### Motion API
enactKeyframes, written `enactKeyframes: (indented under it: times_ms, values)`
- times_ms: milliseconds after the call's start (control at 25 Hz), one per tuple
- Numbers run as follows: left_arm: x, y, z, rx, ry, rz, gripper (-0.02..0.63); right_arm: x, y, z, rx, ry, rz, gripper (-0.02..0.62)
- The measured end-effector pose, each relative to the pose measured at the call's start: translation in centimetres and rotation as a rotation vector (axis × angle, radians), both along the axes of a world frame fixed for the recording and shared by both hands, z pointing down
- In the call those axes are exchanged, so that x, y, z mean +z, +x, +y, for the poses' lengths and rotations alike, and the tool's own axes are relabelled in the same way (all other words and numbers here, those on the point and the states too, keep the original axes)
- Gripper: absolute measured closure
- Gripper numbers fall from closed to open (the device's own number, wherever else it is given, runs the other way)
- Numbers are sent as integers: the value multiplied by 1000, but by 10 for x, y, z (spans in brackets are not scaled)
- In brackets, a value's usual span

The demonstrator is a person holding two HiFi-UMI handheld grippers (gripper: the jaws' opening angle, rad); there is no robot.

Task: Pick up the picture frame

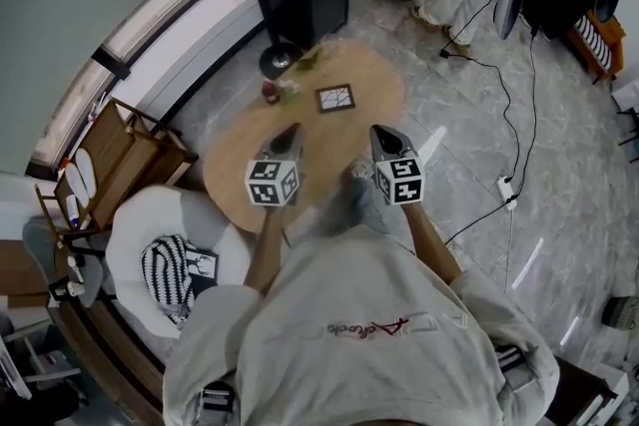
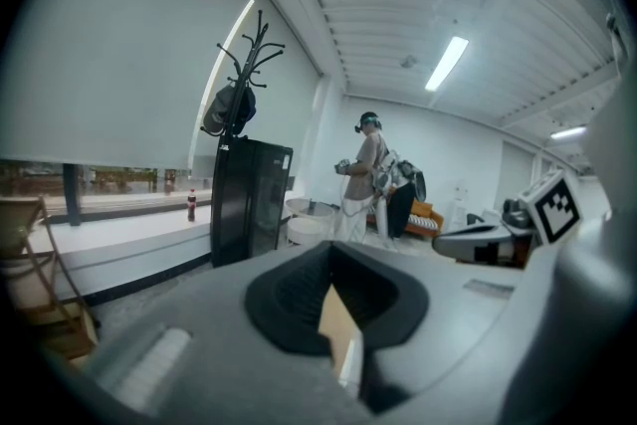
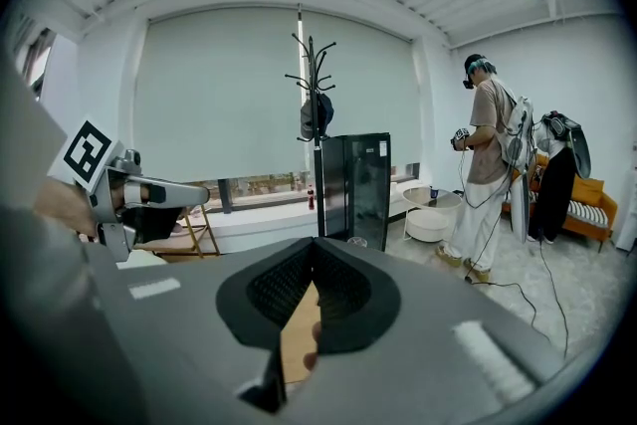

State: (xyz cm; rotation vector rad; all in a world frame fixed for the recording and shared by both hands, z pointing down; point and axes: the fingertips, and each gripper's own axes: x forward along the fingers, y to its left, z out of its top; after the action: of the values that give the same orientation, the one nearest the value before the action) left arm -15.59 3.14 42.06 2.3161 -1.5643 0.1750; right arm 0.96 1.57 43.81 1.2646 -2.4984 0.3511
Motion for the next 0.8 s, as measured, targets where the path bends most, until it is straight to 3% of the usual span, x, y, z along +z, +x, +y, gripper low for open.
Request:
enactKeyframes:
  times_ms: [400,800]
  values:
    - [6,6,-40,4,-5,1,606,7,5,-39,9,-6,-6,591]
    - [-8,6,-116,-16,-4,-5,606,-5,4,-119,-10,-7,-15,590]
